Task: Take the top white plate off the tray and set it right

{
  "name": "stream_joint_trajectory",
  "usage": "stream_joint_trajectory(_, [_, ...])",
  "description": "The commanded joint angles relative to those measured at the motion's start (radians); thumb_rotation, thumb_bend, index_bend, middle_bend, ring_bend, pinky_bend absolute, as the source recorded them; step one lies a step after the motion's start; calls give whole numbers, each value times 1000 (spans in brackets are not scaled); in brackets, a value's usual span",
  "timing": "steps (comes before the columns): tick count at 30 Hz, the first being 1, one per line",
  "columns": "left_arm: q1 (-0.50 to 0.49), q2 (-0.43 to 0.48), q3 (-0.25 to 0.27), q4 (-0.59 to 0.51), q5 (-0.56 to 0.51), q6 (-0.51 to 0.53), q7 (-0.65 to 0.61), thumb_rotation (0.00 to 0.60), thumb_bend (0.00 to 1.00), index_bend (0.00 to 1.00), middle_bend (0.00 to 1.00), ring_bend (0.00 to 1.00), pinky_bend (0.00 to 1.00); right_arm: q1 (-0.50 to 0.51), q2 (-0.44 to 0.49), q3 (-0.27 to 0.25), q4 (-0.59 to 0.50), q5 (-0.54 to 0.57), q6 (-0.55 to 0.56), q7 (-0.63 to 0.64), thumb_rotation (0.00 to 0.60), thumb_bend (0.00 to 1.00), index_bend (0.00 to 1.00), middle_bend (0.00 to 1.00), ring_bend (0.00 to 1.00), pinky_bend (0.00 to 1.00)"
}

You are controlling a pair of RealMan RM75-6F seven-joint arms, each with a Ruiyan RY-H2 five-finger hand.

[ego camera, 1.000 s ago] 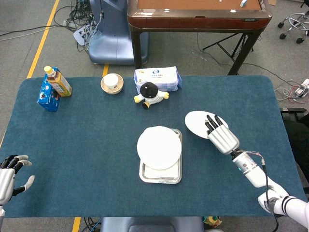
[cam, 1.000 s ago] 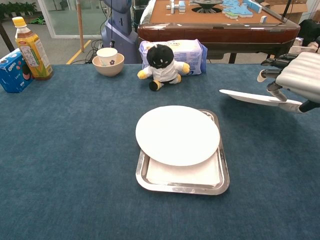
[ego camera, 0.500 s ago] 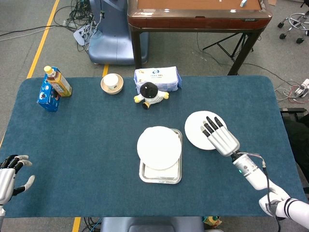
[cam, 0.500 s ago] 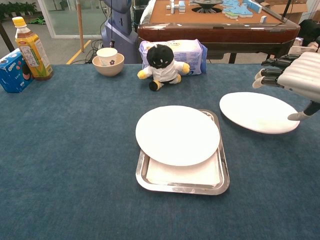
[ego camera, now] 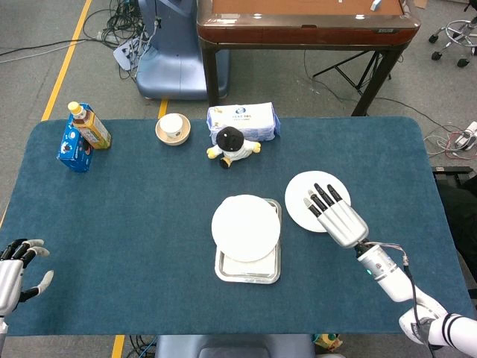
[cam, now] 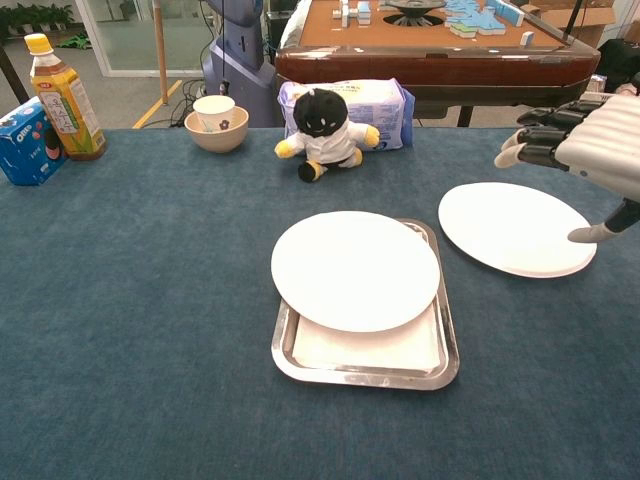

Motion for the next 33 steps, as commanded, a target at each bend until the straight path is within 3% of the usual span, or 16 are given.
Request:
stream_joint_trajectory(1, [1, 0, 0, 0, 1, 1, 0, 600, 274, 418, 301, 187, 319, -49, 40, 25, -104, 72, 26, -108, 600, 0, 193, 194, 84, 188])
stream_joint_trajectory(9, [0, -4, 3, 0, 8, 1, 9, 600, 274, 426, 301, 187, 319, -183, 157, 57, -419, 294, 116, -348, 600, 0, 217, 195, 84, 188])
stream_joint_trajectory(14, [1, -6, 6, 2, 19, 8, 7, 600, 274, 428, 301, 187, 319, -266, 208, 51, -537, 348, 217, -359, 600, 0, 263, 195, 84, 188])
stream_joint_trajectory(23, [-4, -14, 7, 8, 18, 0, 14, 600, 274, 425, 301, 187, 319, -380, 246, 17, -584, 304, 346, -242, 600, 0, 277, 195, 84, 187])
stream_joint_trajectory(33, [-10, -17, 6, 10, 14, -13, 13, 600, 274, 423, 301, 187, 319, -407, 272, 39, -564, 299, 350, -138, 600, 0, 285, 195, 84, 186])
